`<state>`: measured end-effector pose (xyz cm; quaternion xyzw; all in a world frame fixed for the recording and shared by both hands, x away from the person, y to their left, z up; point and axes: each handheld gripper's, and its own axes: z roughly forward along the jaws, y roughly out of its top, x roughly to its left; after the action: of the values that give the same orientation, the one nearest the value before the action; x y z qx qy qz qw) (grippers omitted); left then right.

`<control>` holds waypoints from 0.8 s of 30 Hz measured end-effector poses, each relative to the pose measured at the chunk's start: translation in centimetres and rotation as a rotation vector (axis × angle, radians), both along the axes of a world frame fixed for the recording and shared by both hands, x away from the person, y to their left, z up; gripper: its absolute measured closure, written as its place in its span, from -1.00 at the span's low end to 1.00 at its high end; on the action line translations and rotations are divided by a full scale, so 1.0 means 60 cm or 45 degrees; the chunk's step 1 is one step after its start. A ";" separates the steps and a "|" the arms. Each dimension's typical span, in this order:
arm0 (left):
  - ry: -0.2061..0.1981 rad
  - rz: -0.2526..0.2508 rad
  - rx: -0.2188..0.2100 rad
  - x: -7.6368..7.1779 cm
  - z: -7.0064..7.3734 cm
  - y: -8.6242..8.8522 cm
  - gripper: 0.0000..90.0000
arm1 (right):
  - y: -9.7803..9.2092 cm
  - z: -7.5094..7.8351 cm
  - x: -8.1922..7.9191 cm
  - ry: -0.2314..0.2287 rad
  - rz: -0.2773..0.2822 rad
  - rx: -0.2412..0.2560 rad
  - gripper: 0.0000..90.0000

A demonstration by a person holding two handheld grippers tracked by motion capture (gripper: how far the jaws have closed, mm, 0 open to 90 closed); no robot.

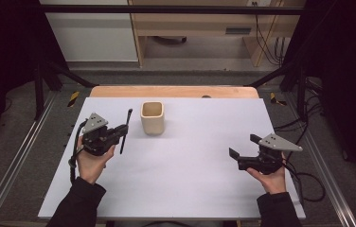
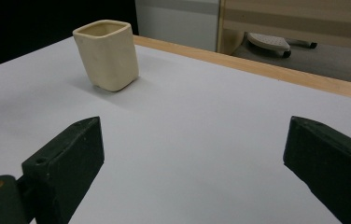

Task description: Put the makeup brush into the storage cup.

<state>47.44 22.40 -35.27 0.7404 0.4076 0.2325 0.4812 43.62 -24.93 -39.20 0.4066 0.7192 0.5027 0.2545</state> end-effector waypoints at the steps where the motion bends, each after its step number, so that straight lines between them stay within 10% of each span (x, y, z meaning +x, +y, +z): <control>1: -0.007 0.001 0.003 0.002 0.002 -0.003 0.86 | 0.000 0.000 0.000 0.000 0.001 0.000 -0.88; 24: -0.062 0.032 -0.054 0.053 0.026 -0.038 0.87 | 0.001 -0.001 0.001 0.005 0.005 0.006 -0.88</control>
<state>50.64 20.10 -33.73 0.7190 0.4098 0.2476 0.5038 43.67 -24.88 -39.27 0.4068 0.7192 0.5043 0.2512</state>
